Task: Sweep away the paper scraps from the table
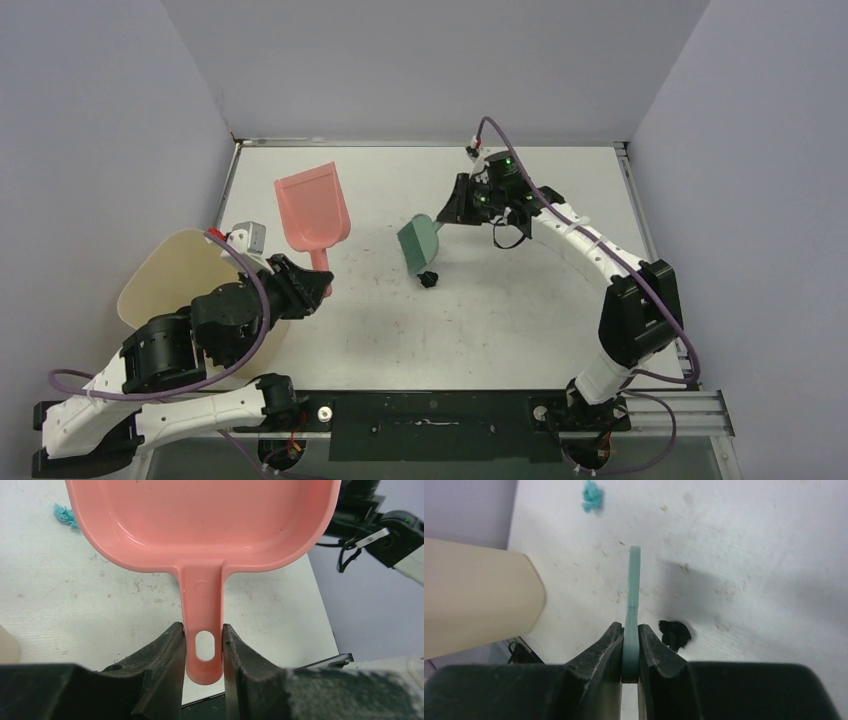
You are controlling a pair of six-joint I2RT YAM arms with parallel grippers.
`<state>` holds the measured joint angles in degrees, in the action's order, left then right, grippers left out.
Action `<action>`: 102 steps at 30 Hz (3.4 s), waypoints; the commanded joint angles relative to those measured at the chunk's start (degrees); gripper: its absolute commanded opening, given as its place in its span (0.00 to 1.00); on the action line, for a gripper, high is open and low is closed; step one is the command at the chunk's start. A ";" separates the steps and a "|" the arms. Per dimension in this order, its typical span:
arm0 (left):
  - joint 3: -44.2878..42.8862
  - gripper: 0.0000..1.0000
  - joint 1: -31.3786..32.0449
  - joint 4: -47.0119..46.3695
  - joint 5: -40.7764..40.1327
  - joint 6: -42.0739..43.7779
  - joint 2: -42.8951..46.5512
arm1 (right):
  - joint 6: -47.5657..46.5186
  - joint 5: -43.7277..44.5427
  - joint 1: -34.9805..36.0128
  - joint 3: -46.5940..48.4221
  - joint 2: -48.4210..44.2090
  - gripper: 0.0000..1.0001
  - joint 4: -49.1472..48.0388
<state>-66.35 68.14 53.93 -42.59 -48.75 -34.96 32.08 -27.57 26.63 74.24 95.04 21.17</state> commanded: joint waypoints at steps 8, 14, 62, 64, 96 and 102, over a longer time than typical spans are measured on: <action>-3.82 0.00 -0.14 -3.82 -0.47 3.03 -2.19 | 1.76 4.63 6.56 19.35 8.54 0.05 -18.06; -5.44 0.00 -0.21 0.12 -0.92 2.36 -2.81 | 9.05 1.15 10.23 30.19 22.57 0.05 -23.17; -7.05 0.00 -1.74 19.50 6.86 12.69 -21.70 | -11.70 5.69 -18.69 -20.91 -22.88 0.05 3.01; -6.12 0.00 -1.77 18.37 8.09 13.43 -23.04 | -13.69 5.31 -20.81 -20.79 -26.83 0.05 4.62; 6.82 0.00 3.75 0.76 30.12 18.63 -45.33 | -58.41 17.52 -17.93 -7.19 -27.43 0.05 5.09; 8.78 0.00 4.27 -6.78 32.47 17.83 -48.44 | -57.80 14.11 -12.80 -4.98 -22.65 0.05 4.62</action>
<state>-58.22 71.96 54.68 -12.23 -30.61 -81.73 -25.08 -13.91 12.49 67.24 70.67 30.41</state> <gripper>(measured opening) 0.272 0.136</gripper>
